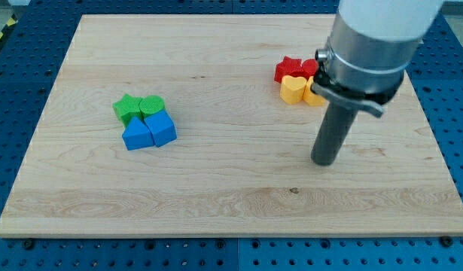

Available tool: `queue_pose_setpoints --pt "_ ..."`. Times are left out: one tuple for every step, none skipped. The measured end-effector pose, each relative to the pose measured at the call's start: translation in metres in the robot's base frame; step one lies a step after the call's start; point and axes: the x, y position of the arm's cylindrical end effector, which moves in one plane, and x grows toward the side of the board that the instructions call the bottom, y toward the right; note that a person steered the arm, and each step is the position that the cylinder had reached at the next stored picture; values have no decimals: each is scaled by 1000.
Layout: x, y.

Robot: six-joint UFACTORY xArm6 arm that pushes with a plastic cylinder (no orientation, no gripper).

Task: Move the hexagon away from the heart

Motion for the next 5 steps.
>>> queue_pose_setpoints --pt "-57 0" --pt "-65 20" --pt "-65 49" --pt "-97 51" --pt "-138 51"
